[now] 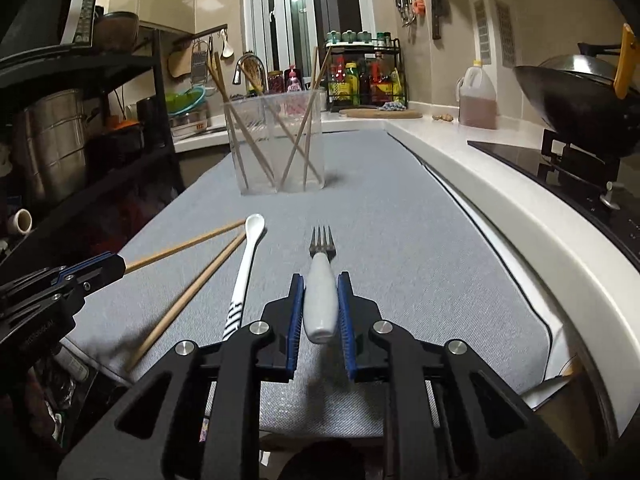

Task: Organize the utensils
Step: 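Grasp the white-handled fork with the right tool while the left tool grasps a chopstick, then carry the held fork and chopstick over the clear container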

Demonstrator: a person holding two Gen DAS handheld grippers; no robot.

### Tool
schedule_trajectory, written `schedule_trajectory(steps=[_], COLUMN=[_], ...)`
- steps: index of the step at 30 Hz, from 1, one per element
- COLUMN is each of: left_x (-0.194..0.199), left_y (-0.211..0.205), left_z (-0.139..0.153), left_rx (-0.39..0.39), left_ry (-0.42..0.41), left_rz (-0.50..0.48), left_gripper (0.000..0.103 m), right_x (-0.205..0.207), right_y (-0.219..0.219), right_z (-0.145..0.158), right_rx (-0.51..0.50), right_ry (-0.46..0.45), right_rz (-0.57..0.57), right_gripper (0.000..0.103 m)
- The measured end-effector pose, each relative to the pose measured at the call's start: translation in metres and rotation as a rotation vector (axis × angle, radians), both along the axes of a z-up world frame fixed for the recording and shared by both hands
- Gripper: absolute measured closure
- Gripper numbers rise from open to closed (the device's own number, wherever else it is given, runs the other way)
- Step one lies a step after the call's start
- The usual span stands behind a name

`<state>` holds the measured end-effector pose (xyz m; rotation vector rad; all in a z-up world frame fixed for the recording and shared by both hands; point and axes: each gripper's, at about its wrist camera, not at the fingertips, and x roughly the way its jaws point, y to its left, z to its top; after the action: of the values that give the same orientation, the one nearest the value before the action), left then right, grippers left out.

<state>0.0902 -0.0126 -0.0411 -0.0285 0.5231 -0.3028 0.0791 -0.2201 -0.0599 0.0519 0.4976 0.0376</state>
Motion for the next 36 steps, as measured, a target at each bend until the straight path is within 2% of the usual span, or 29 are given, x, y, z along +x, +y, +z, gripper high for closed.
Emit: schedule_trajectory(steps=[9,22,36], left_x=[0.015,0.046,0.082], left_y=[0.004,0.011,0.021], left_z=[0.032,0.069,0.101], left_rx=[-0.017,-0.033,-0.03], left_ry=[0.019,0.038,0.048], left_rz=[0.006,-0.026,-0.045], left_gripper=[0.097,0.097,0.097], right_x=[0.011,0.043,0.083], right_y=[-0.002,0.003,0.003], right_z=[0.035,0.068,0.09], right_rx=[0.021,0.001,0.02], right_ry=[-0.033,-0.044,-0.044], right_rz=[0.007,0.034,0.05], right_gripper=[0.085,0.086,0.086])
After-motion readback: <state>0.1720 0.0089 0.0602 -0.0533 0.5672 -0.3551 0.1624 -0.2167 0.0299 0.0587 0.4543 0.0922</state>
